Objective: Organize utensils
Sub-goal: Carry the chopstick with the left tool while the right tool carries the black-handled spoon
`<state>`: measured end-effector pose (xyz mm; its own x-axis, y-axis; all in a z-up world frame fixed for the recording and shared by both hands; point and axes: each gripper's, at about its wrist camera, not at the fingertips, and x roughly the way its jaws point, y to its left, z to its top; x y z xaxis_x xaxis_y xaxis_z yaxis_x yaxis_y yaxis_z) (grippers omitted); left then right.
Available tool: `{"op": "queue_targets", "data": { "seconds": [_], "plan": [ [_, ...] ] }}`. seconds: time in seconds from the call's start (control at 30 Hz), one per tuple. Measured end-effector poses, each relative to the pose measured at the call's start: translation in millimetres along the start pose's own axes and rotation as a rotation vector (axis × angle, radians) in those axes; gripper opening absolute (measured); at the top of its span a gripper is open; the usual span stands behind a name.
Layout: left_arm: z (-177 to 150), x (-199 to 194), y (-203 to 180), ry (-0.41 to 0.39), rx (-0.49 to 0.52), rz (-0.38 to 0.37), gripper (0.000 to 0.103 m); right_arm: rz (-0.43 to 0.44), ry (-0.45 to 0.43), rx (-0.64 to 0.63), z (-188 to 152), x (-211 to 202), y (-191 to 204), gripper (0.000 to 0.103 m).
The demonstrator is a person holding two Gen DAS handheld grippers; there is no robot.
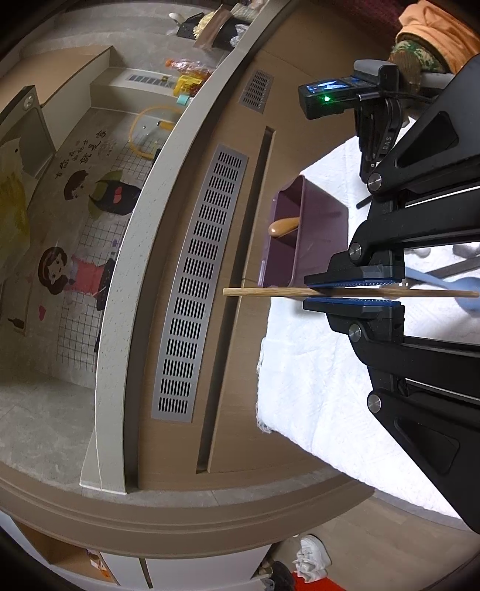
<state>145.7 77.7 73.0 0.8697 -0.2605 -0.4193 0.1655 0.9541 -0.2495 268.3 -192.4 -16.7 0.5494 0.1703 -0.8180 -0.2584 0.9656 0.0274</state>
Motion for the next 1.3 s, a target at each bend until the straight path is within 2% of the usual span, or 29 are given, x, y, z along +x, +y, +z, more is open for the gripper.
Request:
{"op": "queue_targets", "data": {
  "seconds": [0.13, 0.27, 0.4, 0.43, 0.47, 0.57, 0.93, 1.13, 1.3],
  "plan": [
    [0.4, -1.2, -5.3, -0.002, 0.003, -0.004, 0.005, -0.012, 0.034, -0.005, 1.8, 10.0, -1.1, 0.006],
    [-0.2, -4.8, -6.1, -0.003, 0.019, 0.002, 0.005, -0.03, 0.07, 0.031, 2.3, 34.1, -6.5, 0.028],
    [0.3, -4.9, 0.7, 0.0, 0.003, 0.004, 0.005, -0.058, 0.073, 0.033, 3.8, 45.8, -3.7, 0.028],
    [-0.1, -4.9, 1.2, 0.001, 0.0, 0.003, 0.005, -0.065, 0.081, 0.02, 4.7, 46.1, -1.5, 0.015],
    [-0.6, -5.0, 1.5, 0.001, -0.004, 0.002, 0.005, -0.067, 0.088, 0.01, 5.4, 45.6, 0.1, 0.011],
    [-1.7, -5.7, -0.1, 0.003, 0.001, 0.0, 0.005, -0.069, 0.082, -0.003, 3.7, 37.8, 3.1, 0.011],
    [8.4, -16.9, -15.2, -0.03, 0.032, -0.016, 0.005, -0.028, -0.165, -0.046, -8.9, -69.9, 13.3, 0.011],
    [39.2, -18.6, -34.3, -0.07, 0.081, -0.039, 0.005, -0.005, -0.314, -0.077, 17.1, -112.7, 22.1, 0.011],
    [91.7, -12.7, -58.1, -0.153, 0.13, -0.055, 0.005, 0.031, -0.502, -0.094, 70.7, -152.0, 29.9, 0.011]
  ]
}}
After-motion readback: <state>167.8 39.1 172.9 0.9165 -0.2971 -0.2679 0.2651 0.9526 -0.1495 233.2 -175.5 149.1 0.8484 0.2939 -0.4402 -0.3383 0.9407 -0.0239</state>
